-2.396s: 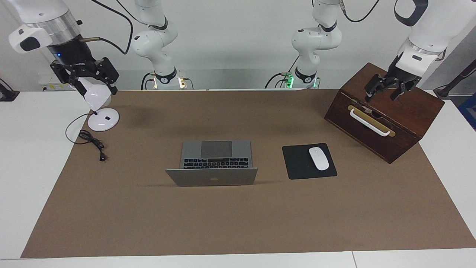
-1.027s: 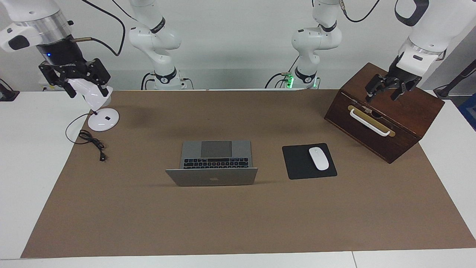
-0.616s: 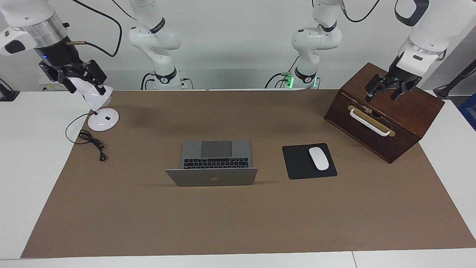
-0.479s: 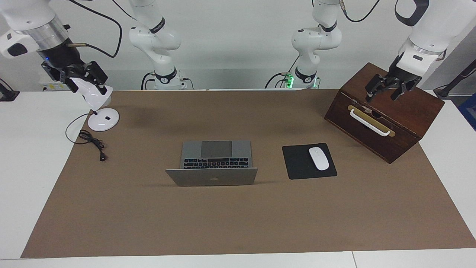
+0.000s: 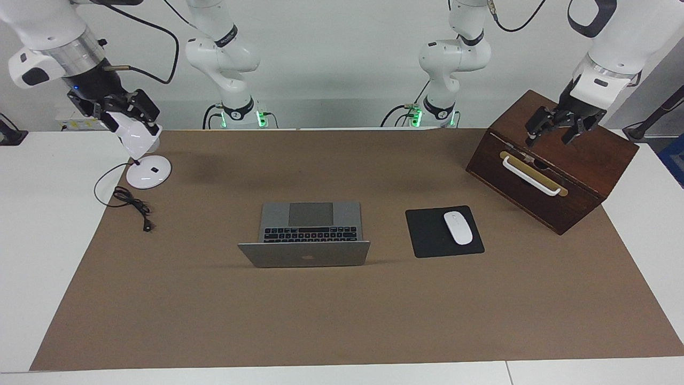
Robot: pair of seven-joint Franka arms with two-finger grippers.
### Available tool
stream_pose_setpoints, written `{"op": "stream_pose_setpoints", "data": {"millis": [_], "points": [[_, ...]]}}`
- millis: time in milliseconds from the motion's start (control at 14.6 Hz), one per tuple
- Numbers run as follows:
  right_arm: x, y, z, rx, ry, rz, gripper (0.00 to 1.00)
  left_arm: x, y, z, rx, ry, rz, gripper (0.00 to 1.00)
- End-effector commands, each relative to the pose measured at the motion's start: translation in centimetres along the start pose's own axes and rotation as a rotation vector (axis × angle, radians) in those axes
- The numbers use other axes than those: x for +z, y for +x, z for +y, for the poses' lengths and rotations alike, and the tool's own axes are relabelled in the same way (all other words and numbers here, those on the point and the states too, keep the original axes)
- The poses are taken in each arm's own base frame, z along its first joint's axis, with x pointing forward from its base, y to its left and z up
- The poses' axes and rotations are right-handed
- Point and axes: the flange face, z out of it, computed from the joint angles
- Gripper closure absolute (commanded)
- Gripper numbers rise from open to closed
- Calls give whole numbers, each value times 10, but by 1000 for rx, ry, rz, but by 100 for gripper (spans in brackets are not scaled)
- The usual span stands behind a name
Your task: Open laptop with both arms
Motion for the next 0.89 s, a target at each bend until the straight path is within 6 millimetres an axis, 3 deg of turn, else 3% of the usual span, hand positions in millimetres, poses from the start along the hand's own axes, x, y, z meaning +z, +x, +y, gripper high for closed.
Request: {"op": "stream_pose_setpoints", "data": {"millis": [0, 822], "points": [[30, -20, 7, 16, -15, 19, 0, -2, -5, -5, -9, 16, 2, 0], [38, -12, 22, 37, -60, 46, 0, 0, -6, -3, -7, 17, 10, 0]]}}
